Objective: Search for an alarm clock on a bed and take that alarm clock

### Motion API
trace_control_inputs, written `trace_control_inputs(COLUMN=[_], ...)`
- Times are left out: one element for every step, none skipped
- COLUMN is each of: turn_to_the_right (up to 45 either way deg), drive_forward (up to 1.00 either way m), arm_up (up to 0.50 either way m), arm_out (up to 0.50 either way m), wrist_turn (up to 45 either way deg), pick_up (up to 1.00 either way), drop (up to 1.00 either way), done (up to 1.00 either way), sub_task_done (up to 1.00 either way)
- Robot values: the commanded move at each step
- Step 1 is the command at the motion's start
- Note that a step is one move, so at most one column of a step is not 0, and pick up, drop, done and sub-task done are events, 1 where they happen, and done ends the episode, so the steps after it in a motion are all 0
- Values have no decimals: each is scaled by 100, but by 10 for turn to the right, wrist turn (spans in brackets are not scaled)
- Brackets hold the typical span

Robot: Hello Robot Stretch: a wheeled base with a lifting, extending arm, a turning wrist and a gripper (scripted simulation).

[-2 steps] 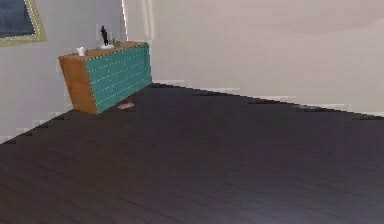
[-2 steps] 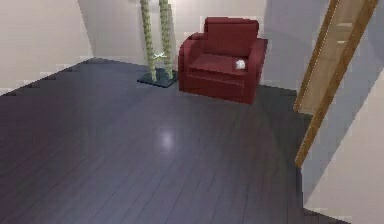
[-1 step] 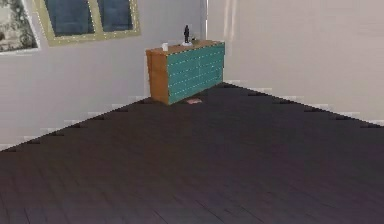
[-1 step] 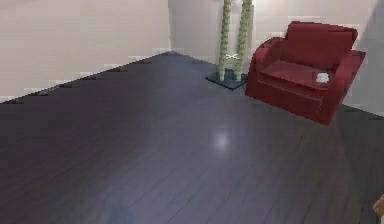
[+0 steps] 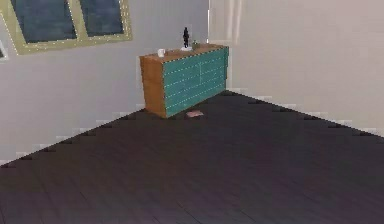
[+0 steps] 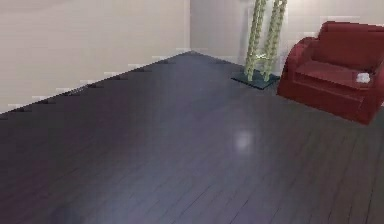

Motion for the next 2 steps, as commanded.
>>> trace_control_inputs(turn_to_the_right=[-420,-30], drive_forward=[0,0], arm_up=[0,0], arm_out=[0,0], wrist_turn=[0,0], pick_up=[0,0], drop=[0,0], done=[0,0], sub_task_done=[0,0])
